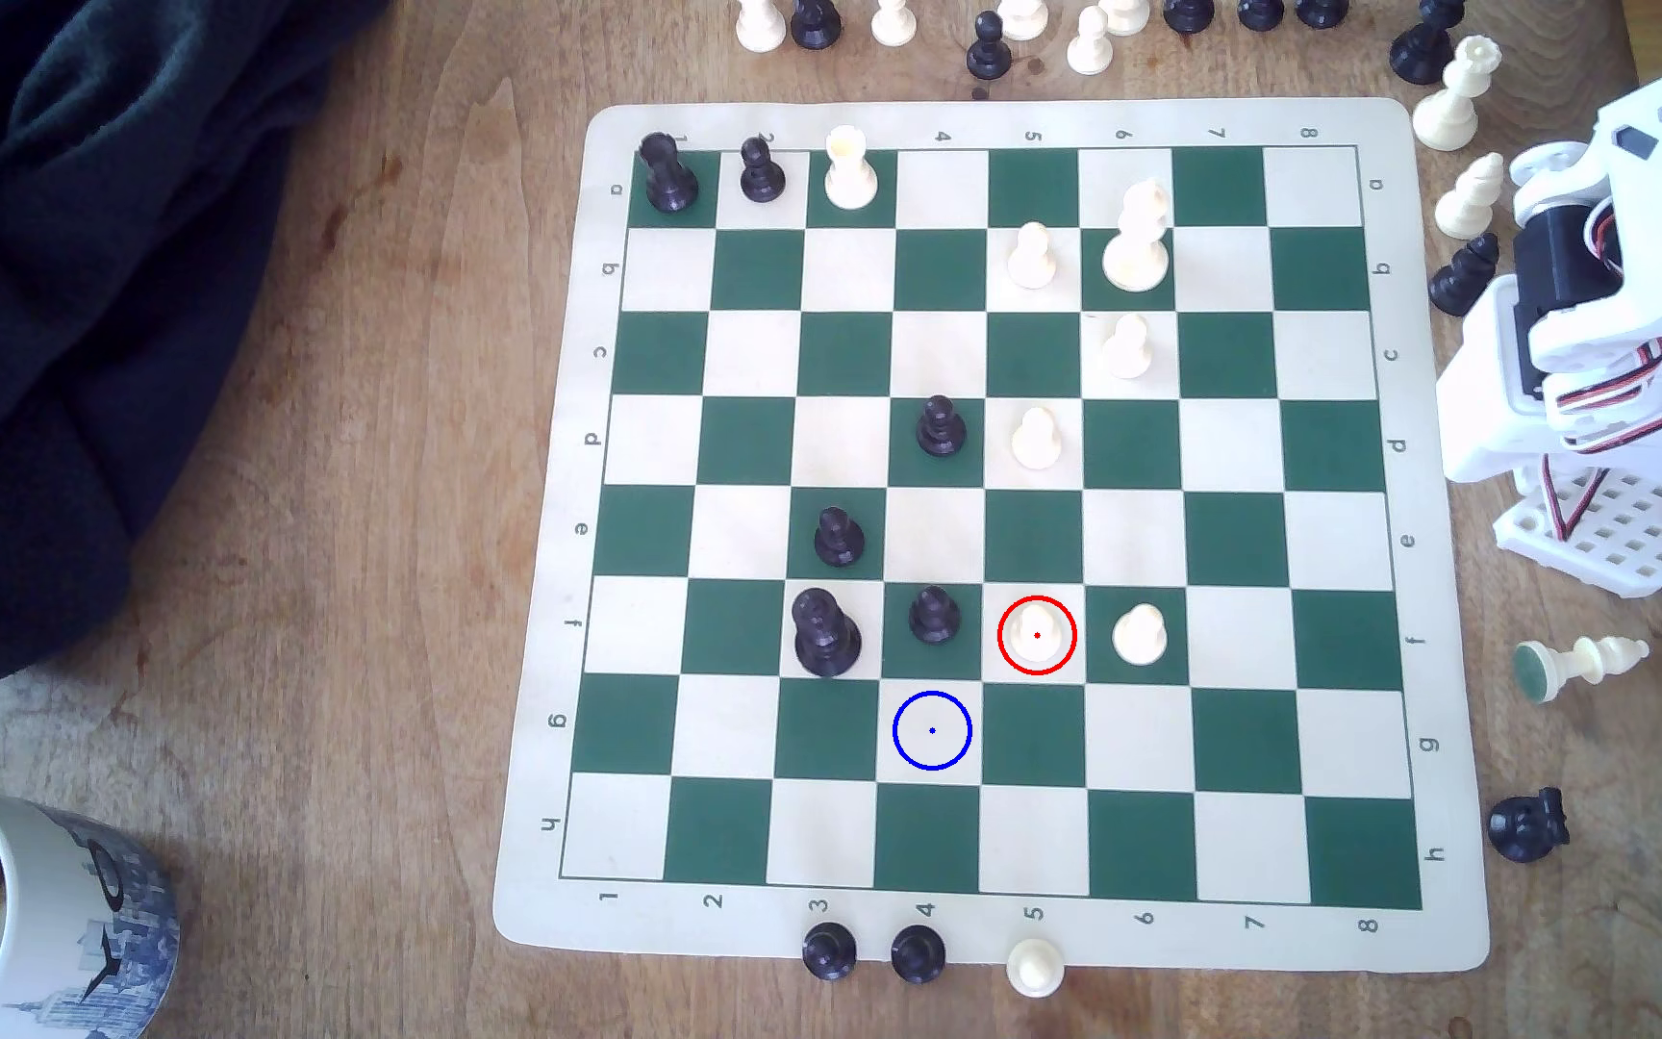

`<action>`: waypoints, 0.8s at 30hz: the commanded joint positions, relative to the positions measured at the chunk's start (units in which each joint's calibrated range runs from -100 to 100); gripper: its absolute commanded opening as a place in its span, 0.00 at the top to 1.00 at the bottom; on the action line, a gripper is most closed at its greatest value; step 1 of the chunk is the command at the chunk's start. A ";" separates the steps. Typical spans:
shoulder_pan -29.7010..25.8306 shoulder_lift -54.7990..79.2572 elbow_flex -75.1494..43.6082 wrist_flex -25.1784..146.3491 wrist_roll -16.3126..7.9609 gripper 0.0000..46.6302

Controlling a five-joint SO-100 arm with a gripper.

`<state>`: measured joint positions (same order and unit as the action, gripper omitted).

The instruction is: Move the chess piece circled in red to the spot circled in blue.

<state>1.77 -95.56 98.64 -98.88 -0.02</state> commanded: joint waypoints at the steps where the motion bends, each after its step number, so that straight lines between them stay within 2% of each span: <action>1: -0.56 -0.28 1.26 -0.62 0.20 0.99; 10: -3.45 -0.28 1.26 12.23 0.20 0.99; 24: 3.51 -0.20 -1.27 59.57 -0.15 0.98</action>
<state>3.10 -95.56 98.64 -54.26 -0.02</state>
